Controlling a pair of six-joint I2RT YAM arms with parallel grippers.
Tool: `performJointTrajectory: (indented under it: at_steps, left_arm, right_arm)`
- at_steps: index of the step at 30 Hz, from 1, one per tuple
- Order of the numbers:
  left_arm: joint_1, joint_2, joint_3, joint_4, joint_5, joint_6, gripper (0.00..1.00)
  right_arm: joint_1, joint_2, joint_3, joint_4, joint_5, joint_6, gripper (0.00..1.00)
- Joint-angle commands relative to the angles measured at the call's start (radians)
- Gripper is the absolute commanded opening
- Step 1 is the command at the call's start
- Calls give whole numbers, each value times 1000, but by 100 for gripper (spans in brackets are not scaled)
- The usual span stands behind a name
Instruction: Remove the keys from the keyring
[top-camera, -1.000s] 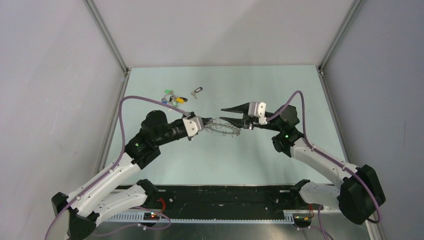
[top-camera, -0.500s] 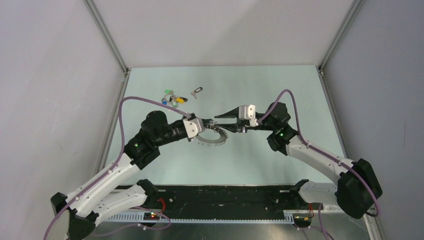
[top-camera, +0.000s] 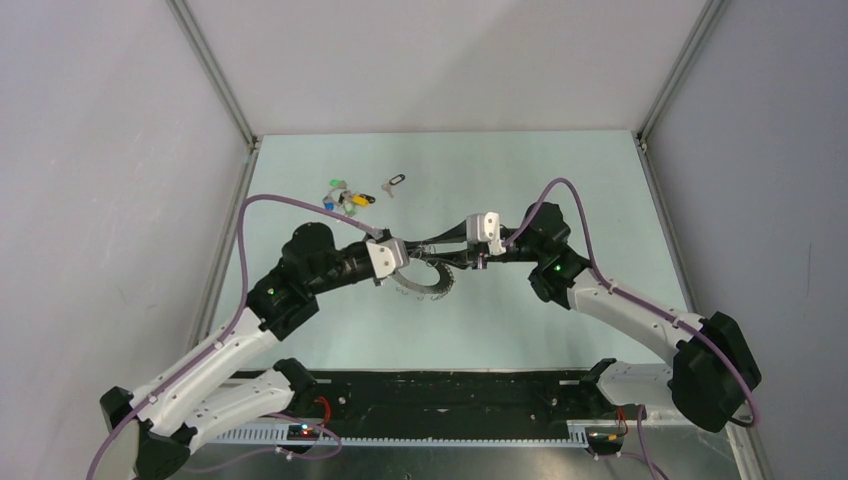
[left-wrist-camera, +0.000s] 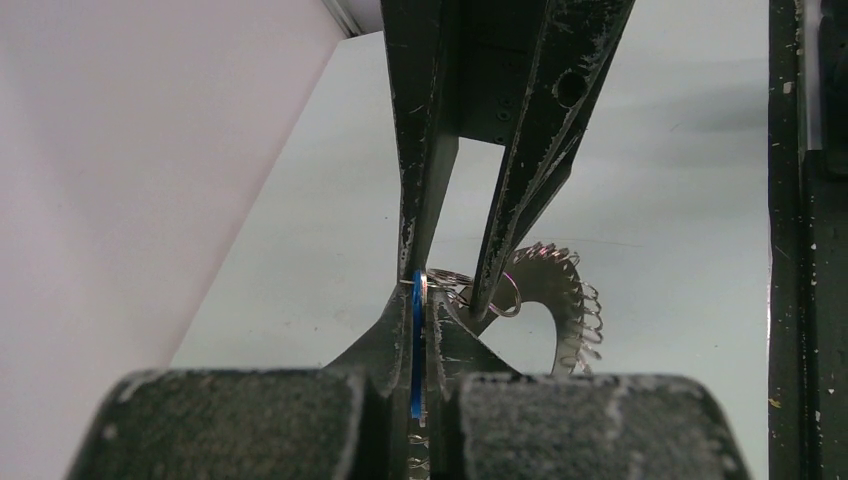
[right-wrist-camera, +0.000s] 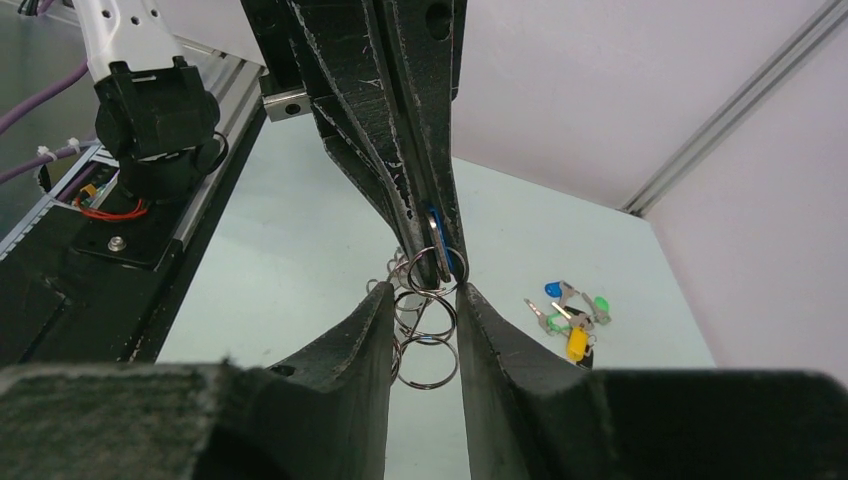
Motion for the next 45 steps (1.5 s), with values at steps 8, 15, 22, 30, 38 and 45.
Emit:
performJointTrajectory:
  at_steps: [8, 15, 22, 30, 38, 45]
  left_arm:
    - [-5, -44, 62, 63, 5, 24, 0]
    - [-5, -48, 59, 63, 1, 28, 0]
    - [-6, -51, 61, 63, 6, 25, 0]
    - [-5, -54, 61, 62, 3, 20, 0]
    - [-5, -64, 46, 63, -50, 23, 0]
    - [-10, -75, 15, 63, -100, 24, 0]
  right_arm:
    - [11, -8, 45, -69, -7, -9, 25]
    - [11, -31, 46, -121, -12, -9, 28]
    - [13, -31, 45, -118, -23, -3, 18]
    - [36, -7, 46, -75, -16, 45, 5]
    - [25, -29, 45, -84, 73, 156, 0]
    - [-93, -79, -2, 180, 57, 512, 0]
